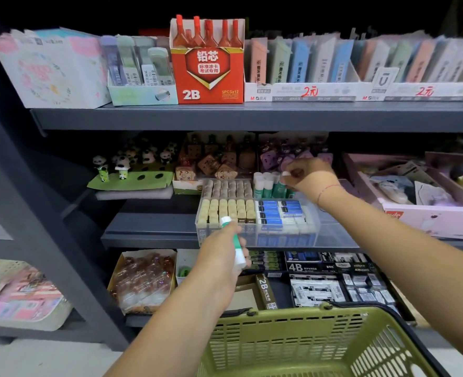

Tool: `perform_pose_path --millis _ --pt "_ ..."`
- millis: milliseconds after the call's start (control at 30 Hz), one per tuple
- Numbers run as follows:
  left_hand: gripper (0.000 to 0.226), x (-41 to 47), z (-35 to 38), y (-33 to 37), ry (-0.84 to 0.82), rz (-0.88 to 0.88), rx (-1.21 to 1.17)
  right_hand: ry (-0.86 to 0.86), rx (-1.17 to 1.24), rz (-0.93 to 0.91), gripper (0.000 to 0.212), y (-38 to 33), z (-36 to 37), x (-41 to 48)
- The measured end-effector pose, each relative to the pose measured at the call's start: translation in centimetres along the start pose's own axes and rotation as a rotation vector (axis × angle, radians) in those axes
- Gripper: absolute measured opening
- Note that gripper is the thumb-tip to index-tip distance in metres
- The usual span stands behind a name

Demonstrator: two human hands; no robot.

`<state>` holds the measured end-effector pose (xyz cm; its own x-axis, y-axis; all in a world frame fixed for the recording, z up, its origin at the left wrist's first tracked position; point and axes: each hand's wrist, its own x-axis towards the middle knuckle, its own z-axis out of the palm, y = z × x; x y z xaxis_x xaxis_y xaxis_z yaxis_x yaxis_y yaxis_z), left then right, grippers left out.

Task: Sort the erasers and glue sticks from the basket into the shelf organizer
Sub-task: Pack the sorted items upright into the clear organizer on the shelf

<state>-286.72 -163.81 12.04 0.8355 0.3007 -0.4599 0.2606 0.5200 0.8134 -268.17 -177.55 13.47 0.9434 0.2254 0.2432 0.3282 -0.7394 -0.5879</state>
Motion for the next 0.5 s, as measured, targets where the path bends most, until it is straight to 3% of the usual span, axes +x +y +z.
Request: perform_pose_path --millis 300,433,500 --pt "0.032 -0.1 -0.6 -0.5 -0.147 0.117 0.193 -0.021 -0.153 0.055 0.029 0.5 1.2 0.9" --pt "0.038 0.0 -0.5 -0.7 -0.169 0.202 0.240 0.124 0.057 -0.050 0.017 -0.2 0.2 -1.1" --pt "0.032 0.0 -0.4 -0.8 -0.170 0.224 0.254 -0.024 0.248 -0.178 0.014 -1.9 -0.6 -3.7"
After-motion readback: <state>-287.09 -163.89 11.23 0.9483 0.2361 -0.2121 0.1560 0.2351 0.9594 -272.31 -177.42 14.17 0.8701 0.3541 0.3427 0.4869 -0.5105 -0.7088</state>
